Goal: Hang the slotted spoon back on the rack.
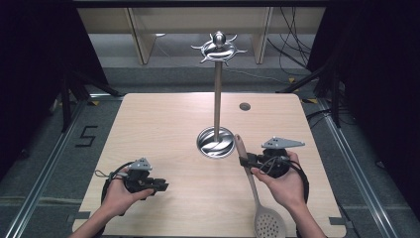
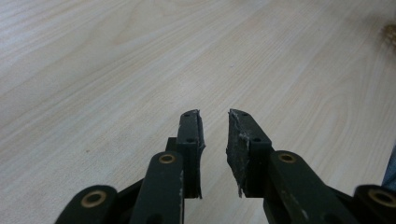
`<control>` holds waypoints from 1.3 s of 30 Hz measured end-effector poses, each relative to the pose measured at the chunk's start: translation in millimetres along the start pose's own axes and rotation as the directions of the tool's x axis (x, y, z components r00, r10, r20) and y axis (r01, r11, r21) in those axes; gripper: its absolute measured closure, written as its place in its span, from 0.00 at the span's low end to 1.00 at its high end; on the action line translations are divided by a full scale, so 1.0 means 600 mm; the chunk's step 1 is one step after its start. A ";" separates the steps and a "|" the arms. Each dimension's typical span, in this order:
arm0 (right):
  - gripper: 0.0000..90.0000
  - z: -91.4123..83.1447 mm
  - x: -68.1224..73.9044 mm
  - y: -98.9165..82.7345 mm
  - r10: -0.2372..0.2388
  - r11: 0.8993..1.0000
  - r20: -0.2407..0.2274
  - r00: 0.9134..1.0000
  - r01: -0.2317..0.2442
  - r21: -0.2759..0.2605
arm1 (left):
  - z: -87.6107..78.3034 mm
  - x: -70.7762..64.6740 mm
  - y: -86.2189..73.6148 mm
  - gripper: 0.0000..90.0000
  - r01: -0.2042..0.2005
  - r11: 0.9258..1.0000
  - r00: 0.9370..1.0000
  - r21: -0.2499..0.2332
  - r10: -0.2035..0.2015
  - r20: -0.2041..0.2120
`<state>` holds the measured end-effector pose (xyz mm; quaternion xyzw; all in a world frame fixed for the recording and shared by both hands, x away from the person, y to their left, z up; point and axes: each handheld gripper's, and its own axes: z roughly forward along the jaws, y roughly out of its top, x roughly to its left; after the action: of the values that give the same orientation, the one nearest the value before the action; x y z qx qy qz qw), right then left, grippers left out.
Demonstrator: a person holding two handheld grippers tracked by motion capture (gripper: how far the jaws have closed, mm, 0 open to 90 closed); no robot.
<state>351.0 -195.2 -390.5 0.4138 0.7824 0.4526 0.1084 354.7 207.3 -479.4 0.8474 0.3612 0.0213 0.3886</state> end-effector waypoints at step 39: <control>0.77 -0.051 0.023 -0.009 -0.077 0.986 0.033 0.996 0.081 -0.143 | -0.011 -0.009 -0.002 0.81 -0.020 0.998 1.000 -0.052 0.021 0.009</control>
<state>323.0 -205.3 -374.6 0.3796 0.7618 0.4978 0.1665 348.2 208.6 -474.3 0.8408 0.3501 0.0307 0.4118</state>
